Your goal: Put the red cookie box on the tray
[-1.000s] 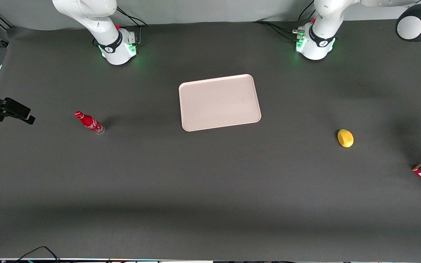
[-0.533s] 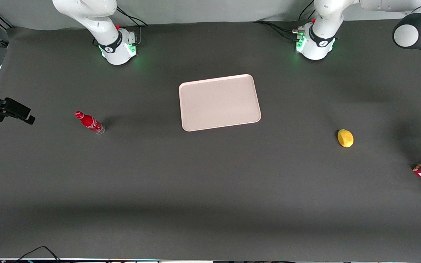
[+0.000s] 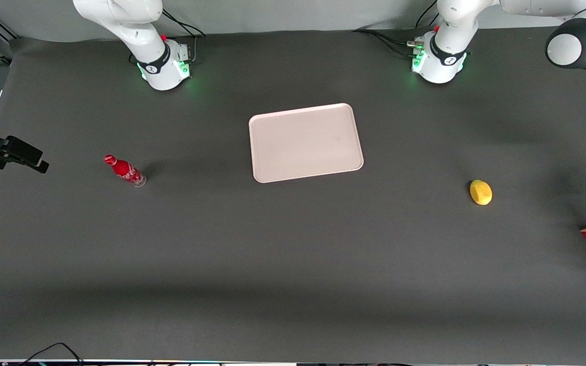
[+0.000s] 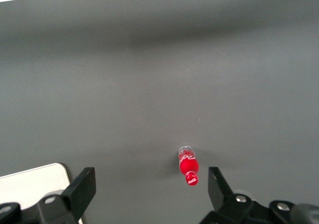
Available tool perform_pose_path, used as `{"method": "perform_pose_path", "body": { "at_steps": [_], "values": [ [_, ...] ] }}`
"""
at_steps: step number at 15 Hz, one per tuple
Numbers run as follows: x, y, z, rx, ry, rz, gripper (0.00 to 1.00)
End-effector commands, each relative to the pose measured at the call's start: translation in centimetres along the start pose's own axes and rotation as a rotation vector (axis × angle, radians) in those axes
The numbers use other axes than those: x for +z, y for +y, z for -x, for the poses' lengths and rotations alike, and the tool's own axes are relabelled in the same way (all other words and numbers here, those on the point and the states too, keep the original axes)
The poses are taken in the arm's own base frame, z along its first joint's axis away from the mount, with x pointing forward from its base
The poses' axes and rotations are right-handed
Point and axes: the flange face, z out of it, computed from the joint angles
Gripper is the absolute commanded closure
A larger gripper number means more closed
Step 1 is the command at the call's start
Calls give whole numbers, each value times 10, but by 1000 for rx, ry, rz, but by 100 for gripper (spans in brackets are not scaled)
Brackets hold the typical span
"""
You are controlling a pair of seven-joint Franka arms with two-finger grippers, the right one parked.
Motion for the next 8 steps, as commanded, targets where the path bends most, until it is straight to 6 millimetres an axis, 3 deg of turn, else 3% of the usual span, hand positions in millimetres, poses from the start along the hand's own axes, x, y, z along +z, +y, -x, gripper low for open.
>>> {"method": "perform_pose_path", "body": {
  "at_steps": [1,5,8],
  "values": [
    [-1,0,-7,182,49,-21,100],
    [-12,11,-16,207,68,-23,100],
    [-52,17,-32,250,-8,1,100]
  ]
}}
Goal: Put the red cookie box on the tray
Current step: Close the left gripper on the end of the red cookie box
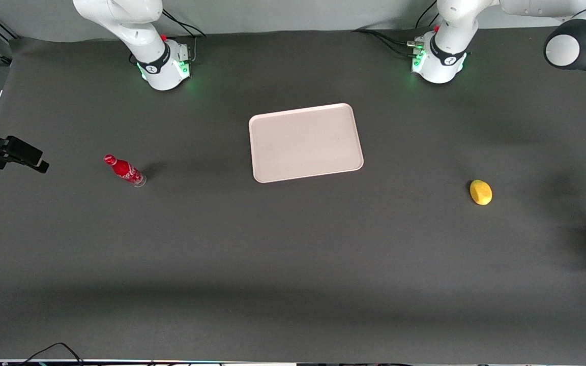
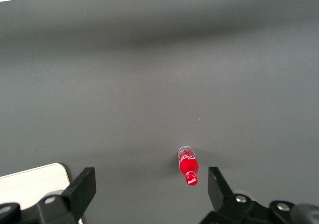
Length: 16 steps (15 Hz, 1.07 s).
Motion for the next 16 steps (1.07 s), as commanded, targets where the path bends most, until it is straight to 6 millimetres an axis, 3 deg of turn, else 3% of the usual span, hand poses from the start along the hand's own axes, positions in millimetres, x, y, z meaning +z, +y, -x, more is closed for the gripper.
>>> {"method": "perform_pose_path", "body": {
  "at_steps": [1,2,4,5,8,10,14,16],
  "values": [
    [-64,23,-38,97,-102,46,100],
    [-86,39,-50,120,-128,63,100],
    [-116,46,-57,132,-161,80,100],
    [-129,59,-62,149,-172,91,100],
    [-173,89,-60,157,-230,121,100],
    [-203,96,-55,173,-284,139,100],
    [-289,157,-62,188,-415,127,100],
    [-319,190,-64,185,-441,126,100]
  ]
}}
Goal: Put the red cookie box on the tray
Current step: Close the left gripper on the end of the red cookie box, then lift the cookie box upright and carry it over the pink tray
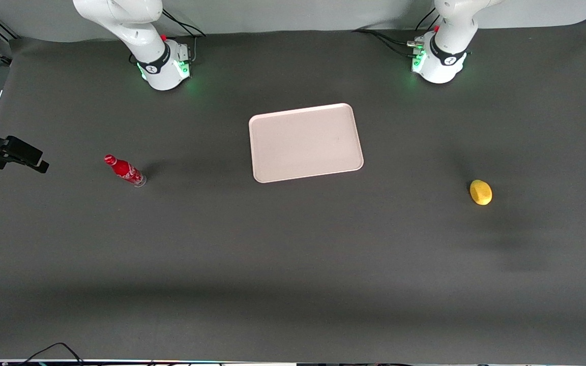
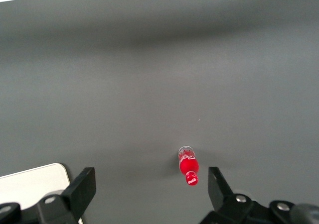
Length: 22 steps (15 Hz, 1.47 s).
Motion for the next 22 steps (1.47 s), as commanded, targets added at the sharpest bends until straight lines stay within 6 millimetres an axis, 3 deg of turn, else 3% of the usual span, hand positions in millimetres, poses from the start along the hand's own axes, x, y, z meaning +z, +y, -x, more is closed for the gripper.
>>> {"method": "perform_pose_path", "body": {
  "at_steps": [1,5,6,9,15,18,22],
  "values": [
    [-52,77,16,-41,-56,-27,100],
    [-82,206,16,-146,-81,-37,100],
    [-84,251,18,-178,-77,-42,100],
    [-88,329,31,-230,-71,-48,100],
    [-83,436,90,-229,-34,-27,100],
    [-59,491,124,-247,-27,-33,100],
    [-21,545,163,-279,-24,-35,100]
  ]
}}
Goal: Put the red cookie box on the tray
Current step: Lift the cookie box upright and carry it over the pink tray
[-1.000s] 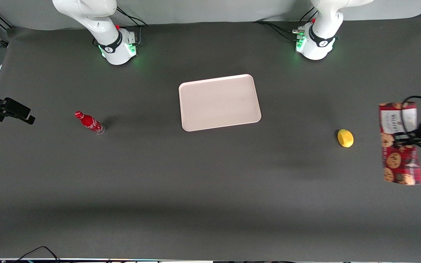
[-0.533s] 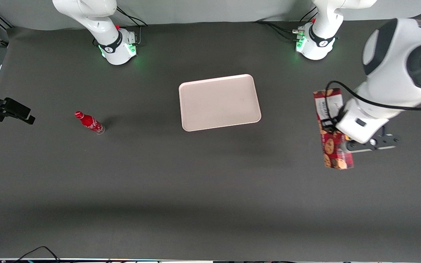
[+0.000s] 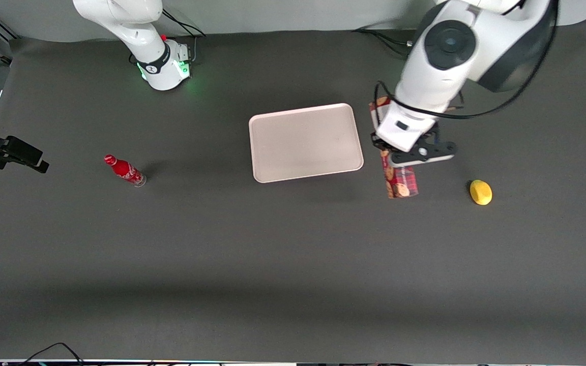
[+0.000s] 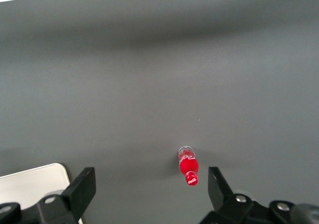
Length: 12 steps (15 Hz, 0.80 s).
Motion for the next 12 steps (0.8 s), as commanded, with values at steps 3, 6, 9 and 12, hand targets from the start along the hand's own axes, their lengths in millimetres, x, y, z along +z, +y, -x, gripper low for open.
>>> {"method": "perform_pose_path", "body": {
  "at_steps": [3,6,9,12],
  "values": [
    [53,42,76,-44,39,-16,100],
    [85,60,110,-37,80,-10,100],
    [123,67,137,4,145,-5,100],
    [149,71,164,17,202,-37,100]
  ]
}}
